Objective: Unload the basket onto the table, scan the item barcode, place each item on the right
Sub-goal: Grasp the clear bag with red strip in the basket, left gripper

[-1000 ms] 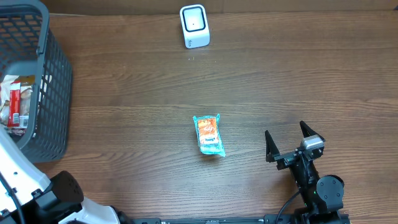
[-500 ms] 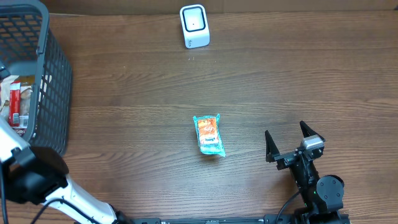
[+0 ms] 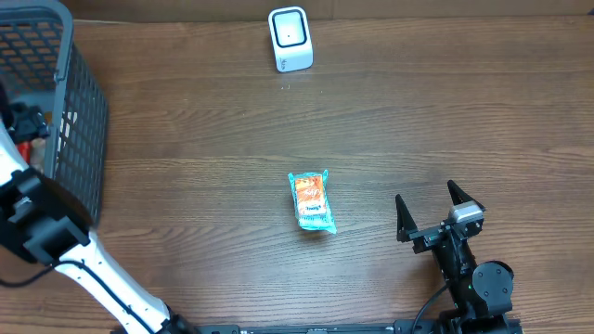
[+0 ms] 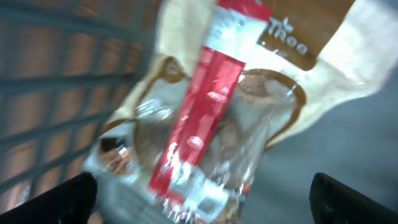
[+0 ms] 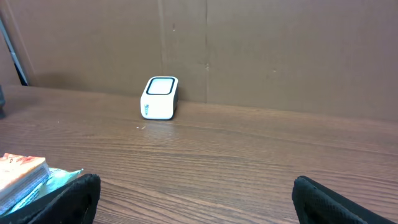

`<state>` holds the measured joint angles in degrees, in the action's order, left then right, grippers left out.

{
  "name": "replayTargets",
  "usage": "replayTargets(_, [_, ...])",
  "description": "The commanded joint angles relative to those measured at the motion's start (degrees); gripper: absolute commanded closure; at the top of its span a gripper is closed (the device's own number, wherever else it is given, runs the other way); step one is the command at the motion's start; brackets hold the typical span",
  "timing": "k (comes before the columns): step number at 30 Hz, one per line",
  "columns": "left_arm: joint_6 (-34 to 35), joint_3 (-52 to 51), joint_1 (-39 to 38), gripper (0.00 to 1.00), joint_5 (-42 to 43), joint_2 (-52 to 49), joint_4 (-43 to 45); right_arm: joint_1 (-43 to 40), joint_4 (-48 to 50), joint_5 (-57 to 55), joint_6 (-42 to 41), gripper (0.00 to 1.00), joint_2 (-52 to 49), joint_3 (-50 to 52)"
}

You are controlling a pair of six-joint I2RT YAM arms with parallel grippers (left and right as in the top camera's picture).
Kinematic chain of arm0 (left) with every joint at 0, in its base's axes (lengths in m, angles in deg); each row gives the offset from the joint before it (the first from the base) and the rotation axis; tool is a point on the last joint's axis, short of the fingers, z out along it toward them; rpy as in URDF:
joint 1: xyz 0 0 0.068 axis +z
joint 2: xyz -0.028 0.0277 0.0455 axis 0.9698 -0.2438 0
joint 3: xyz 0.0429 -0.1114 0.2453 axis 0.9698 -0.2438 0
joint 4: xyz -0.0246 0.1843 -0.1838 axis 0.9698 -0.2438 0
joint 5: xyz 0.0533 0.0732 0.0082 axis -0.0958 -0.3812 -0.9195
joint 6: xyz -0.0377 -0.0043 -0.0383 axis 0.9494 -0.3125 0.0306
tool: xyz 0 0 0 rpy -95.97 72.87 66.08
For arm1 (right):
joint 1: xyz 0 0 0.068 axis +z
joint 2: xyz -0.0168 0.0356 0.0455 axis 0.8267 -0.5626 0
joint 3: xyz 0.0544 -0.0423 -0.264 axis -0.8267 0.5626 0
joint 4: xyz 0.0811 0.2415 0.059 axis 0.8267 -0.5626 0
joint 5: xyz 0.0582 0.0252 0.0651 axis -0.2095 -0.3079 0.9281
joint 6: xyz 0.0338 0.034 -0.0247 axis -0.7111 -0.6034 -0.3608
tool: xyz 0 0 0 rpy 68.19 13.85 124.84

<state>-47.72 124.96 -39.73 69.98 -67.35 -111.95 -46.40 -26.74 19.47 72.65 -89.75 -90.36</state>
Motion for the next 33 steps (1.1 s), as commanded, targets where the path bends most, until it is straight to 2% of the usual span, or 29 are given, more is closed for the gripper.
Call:
replayTargets(1, [-4.3, 0.9, 0.6, 0.0, 0.6, -3.9, 1.3, -0.2, 0.2, -0.5, 0.3, 0.0, 0.5, 0.6])
replayTargets(9, [-5.3, 0.9, 0.6, 0.0, 0.7, -10.5, 2.9, -0.2, 0.2, -0.5, 0.3, 0.0, 0.5, 0.6])
replayTargets(15, [-5.2, 0.9, 0.6, 0.02, 3.9, -13.6, 1.7, -0.2, 0.2, -0.5, 0.3, 0.0, 0.5, 0.6])
replayTargets(16, [-5.3, 0.9, 0.6, 0.07, 4.6, -13.7, 1.5, -0.2, 0.2, -0.5, 0.3, 0.0, 0.5, 0.6])
replayTargets(17, [-5.3, 0.9, 0.6, 0.17, 5.2, -13.7, 1.5, -0.2, 0.2, -0.5, 0.3, 0.0, 0.5, 0.6])
replayTargets(19, [-5.3, 0.9, 0.6, 0.44, 6.3, -13.7, 1.2, -0.2, 0.2, -0.5, 0.3, 0.0, 0.5, 0.6])
replayTargets(20, [-5.2, 0.9, 0.6, 0.51, 7.1, -13.7, 1.0, -0.2, 0.2, -0.5, 0.3, 0.0, 0.5, 0.6])
replayTargets(21, [-5.2, 0.9, 0.6, 0.54, 7.9, -13.7, 0.9, -0.2, 0.2, -0.5, 0.3, 0.0, 0.5, 0.6])
replayTargets(25, [-5.1, 0.9, 0.6, 0.56, 9.6, -13.7, 0.3, -0.2, 0.2, -0.5, 0.3, 0.0, 0.5, 0.6])
replayTargets(31, [-5.1, 1.0, 0.6, 0.92, 13.4, -13.3, -0.4, -0.2, 0.2, -0.5, 0.3, 0.0, 0.5, 0.6])
replayTargets(33, [-5.1, 1.0, 0.6, 0.96, 14.5, -12.4, -0.5, -0.2, 0.2, -0.5, 0.3, 0.0, 0.5, 0.6])
